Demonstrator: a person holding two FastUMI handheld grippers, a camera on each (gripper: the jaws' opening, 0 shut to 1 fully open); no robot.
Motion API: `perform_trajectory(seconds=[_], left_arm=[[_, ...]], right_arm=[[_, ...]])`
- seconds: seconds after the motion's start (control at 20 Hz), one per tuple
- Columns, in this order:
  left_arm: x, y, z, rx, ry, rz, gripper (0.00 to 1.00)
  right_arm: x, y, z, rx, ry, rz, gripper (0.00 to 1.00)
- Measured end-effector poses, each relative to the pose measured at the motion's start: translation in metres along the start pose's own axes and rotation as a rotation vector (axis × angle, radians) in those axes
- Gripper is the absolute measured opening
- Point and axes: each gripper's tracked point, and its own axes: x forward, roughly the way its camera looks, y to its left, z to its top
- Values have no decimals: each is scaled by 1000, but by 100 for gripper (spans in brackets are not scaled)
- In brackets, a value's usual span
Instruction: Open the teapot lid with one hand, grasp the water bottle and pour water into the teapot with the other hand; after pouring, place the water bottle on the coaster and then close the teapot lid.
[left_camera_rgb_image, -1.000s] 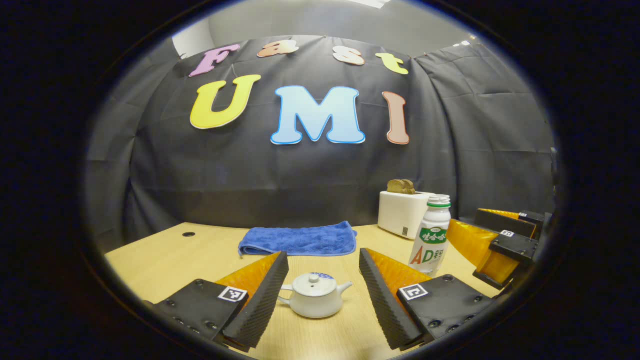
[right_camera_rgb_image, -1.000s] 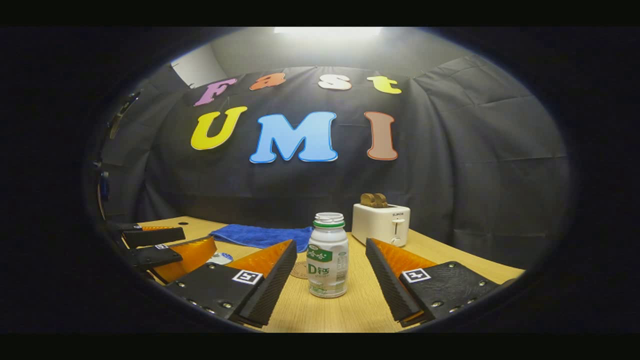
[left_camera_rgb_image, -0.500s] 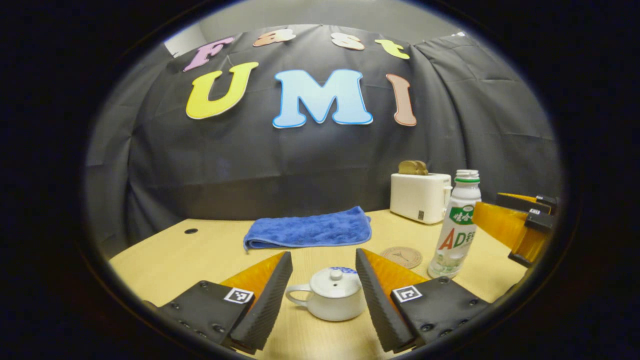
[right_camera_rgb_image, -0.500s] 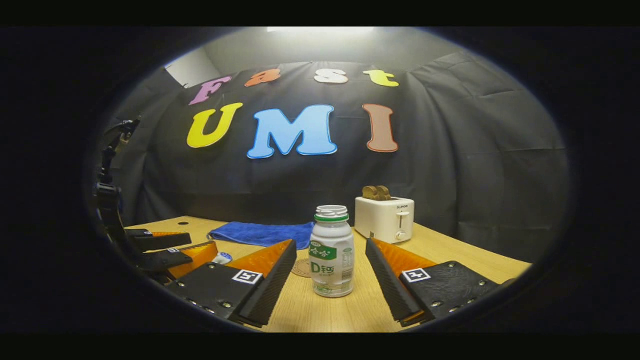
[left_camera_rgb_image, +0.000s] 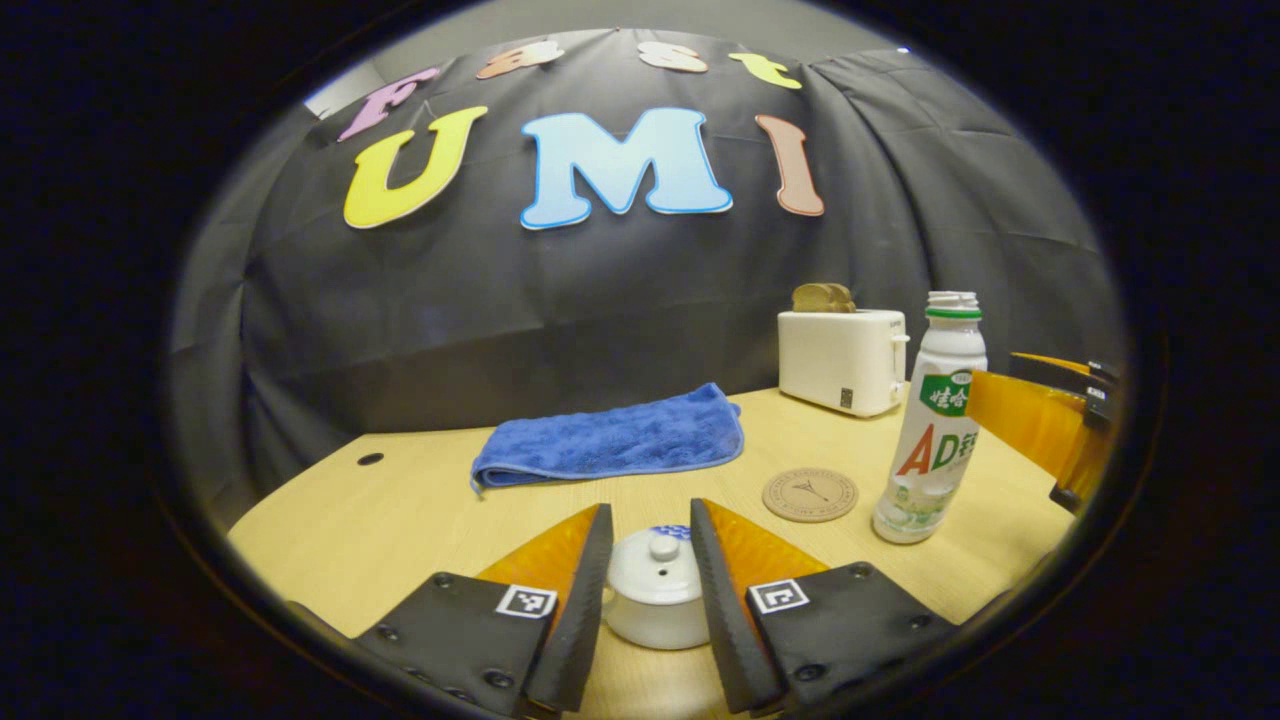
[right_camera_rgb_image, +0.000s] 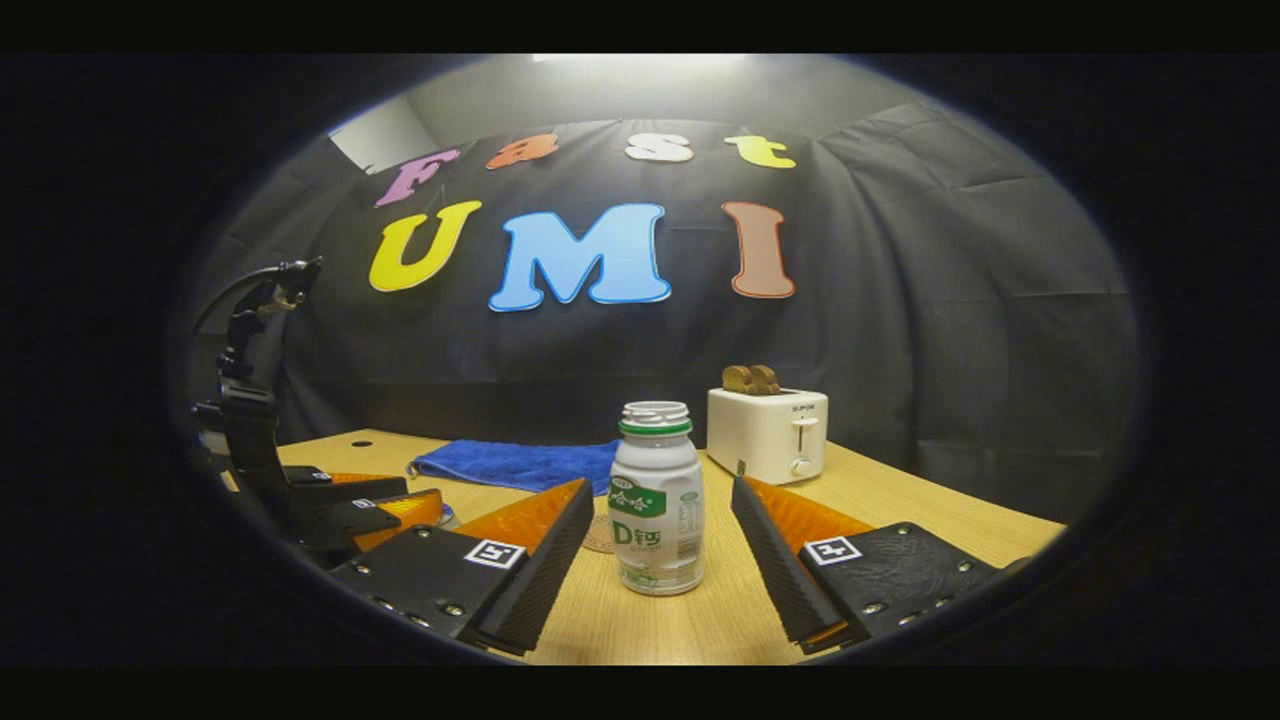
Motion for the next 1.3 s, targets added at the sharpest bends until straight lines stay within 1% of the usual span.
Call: perform_trajectory(seconds=[0.15,0.25,0.35,0.4,0.45,0.5,0.7,0.85,0.9,0.95,1.0,1.05,1.3], left_arm=[[5,-4,1,18,10,-5,41],[6,-5,3,34,15,-11,31],[7,-5,2,46,20,-16,24],[6,-5,1,38,21,-21,24],[8,-5,2,25,21,-27,17],[7,-4,2,14,21,-32,22],[4,-3,10,-20,-10,-50,10],[0,1,33,-35,-72,-58,10],[-2,4,39,-39,-89,-59,14],[-3,9,48,-48,-107,-59,14],[-2,17,55,-59,-121,-57,10],[2,26,60,-67,-131,-50,14],[24,84,70,-104,-155,-9,14]], right_arm=[[0,-4,-3,4,9,-6,86],[-1,-6,-4,8,12,-11,86],[0,-9,-7,9,15,-16,86],[0,-10,-8,10,17,-16,86],[0,-9,-9,11,20,-14,86],[0,-8,-9,13,22,-11,86],[4,-7,-17,26,42,4,86],[7,-8,-22,38,61,6,86],[9,-8,-24,42,65,8,86],[11,-8,-26,44,73,9,86],[12,-8,-26,48,77,13,86],[13,-6,-27,53,81,18,86],[21,-2,-33,39,103,26,86]])
